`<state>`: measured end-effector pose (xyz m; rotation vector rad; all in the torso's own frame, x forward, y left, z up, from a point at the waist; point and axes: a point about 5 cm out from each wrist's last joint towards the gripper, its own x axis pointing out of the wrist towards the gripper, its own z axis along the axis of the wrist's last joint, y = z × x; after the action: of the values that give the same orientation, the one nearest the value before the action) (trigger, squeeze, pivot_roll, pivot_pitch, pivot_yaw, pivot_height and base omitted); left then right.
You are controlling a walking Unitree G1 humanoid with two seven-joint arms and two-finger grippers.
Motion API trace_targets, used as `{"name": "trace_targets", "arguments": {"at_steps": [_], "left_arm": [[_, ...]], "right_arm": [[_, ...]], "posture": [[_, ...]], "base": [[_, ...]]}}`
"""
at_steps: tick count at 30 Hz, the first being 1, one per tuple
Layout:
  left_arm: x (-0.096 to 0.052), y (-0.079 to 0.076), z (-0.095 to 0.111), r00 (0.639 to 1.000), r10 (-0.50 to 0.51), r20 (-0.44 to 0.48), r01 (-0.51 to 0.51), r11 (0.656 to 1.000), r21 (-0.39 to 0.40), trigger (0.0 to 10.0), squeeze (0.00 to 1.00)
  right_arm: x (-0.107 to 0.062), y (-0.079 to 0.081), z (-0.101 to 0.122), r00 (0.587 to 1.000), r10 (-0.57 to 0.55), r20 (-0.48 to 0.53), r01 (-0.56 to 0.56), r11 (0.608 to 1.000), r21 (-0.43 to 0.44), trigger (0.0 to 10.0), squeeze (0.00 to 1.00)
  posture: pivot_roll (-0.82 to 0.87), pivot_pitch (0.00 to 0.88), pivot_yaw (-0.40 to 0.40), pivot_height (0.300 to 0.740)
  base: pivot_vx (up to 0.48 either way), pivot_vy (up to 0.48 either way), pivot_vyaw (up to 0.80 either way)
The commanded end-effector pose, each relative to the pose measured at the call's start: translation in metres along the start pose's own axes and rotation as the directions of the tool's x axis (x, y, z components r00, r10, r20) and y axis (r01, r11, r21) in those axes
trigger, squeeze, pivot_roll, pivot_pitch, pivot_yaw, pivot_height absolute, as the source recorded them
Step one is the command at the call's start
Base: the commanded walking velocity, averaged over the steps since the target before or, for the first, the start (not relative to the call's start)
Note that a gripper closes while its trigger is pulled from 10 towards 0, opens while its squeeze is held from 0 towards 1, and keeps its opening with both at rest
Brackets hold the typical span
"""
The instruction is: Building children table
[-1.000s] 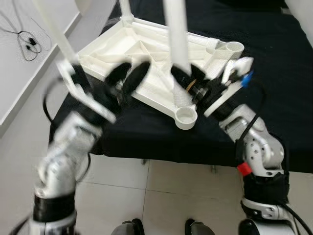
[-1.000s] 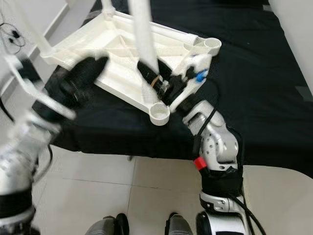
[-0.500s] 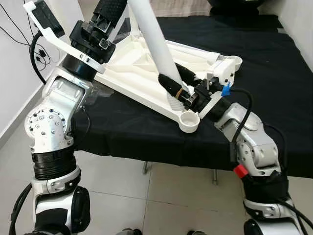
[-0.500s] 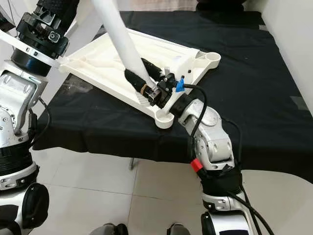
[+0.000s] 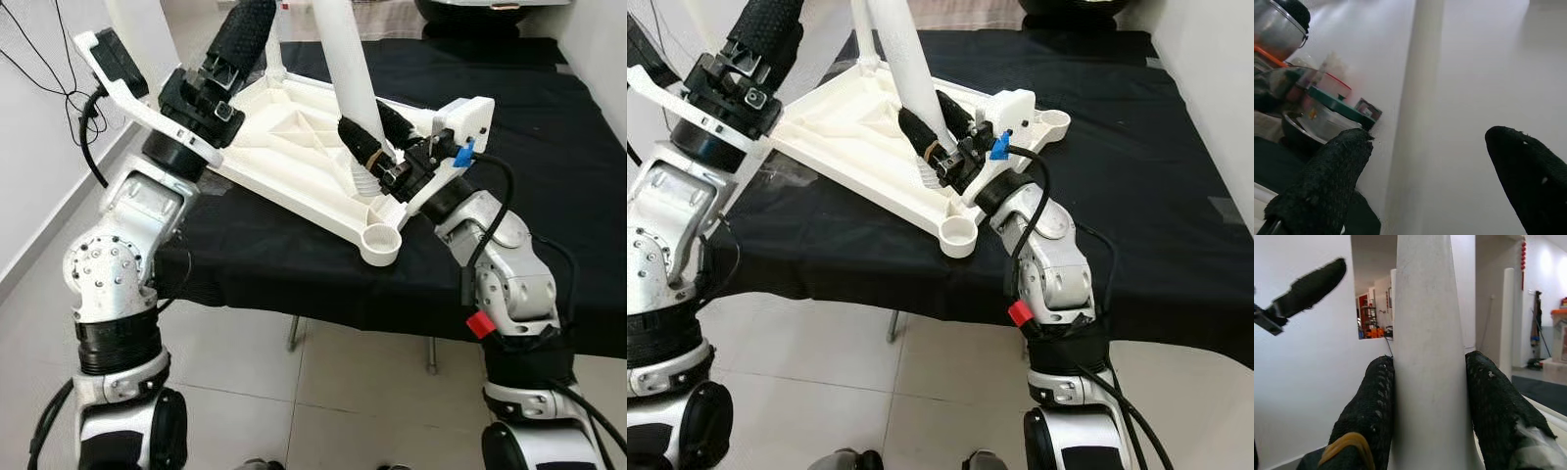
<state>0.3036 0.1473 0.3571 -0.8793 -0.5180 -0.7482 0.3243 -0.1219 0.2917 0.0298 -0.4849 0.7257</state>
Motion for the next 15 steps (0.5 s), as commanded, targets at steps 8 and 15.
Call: {"name": "trace_targets", "arguments": {"at_steps": [8, 15], "left_arm": [[0.008, 0.007, 0.014, 1.0, 0.021, 0.016, -0.022, 0.997, 0.075, 10.0, 0.0], [0.014, 0.01, 0.01, 0.999, 0.017, -0.029, -0.014, 0.995, 0.103, 10.0, 0.0]], "right_arm": [[-0.001, 0.019, 0.002, 0.993, 0.115, 0.03, -0.114, 0.993, -0.016, 0.0, 0.0], [-0.004, 0.028, 0.002, 0.98, 0.2, 0.004, -0.2, 0.979, -0.05, 0.0, 0.0]], "posture": [[-0.04, 0.109, 0.061, 0.74], [-0.04, 0.111, 0.068, 0.74]], "base": [[0.0, 0.0, 0.0], [0.0, 0.0, 0.0]]}}
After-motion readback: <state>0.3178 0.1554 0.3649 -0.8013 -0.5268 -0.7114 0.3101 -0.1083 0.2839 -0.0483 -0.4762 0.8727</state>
